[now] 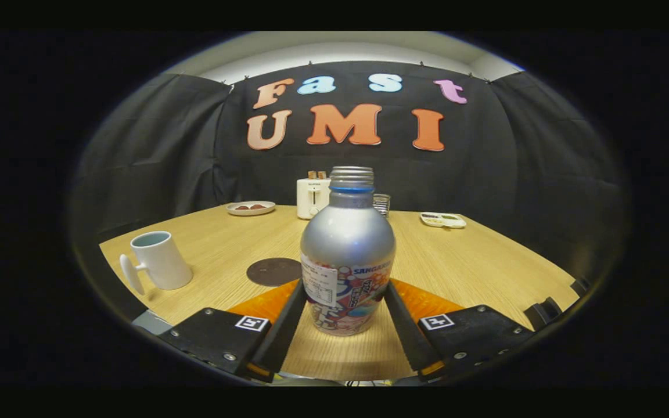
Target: Take the bottle from table, then pour the juice into the cup, finally place the bottle on the coaster
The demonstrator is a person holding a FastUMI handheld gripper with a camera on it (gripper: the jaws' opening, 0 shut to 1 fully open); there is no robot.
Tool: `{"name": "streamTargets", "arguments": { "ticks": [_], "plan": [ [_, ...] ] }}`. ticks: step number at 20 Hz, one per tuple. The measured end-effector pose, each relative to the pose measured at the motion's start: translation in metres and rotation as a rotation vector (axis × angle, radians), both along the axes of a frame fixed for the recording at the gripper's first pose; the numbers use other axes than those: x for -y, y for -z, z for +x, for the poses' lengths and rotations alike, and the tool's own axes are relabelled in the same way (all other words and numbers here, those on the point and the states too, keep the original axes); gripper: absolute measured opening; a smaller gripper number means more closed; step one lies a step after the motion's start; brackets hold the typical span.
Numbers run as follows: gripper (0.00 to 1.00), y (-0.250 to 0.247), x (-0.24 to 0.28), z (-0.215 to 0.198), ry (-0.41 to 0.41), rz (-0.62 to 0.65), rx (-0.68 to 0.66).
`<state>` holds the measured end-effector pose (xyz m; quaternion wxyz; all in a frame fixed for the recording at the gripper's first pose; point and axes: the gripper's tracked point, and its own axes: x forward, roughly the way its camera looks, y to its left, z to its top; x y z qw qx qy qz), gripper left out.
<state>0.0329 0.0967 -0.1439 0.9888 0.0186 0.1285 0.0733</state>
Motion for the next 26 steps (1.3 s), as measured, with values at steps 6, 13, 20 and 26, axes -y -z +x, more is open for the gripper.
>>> {"name": "streamTargets", "arguments": {
  "ticks": [6,13,20,26],
  "plan": [
    [0.77,-0.013,-0.006,-0.003,-0.006,-0.073,0.006],
    [0.77,-0.051,-0.029,-0.003,-0.016,-0.206,0.077],
    [0.77,-0.074,-0.073,0.001,-0.076,-0.375,0.137],
    [0.77,-0.078,-0.112,0.008,-0.147,-0.519,0.172]
  ]
}}
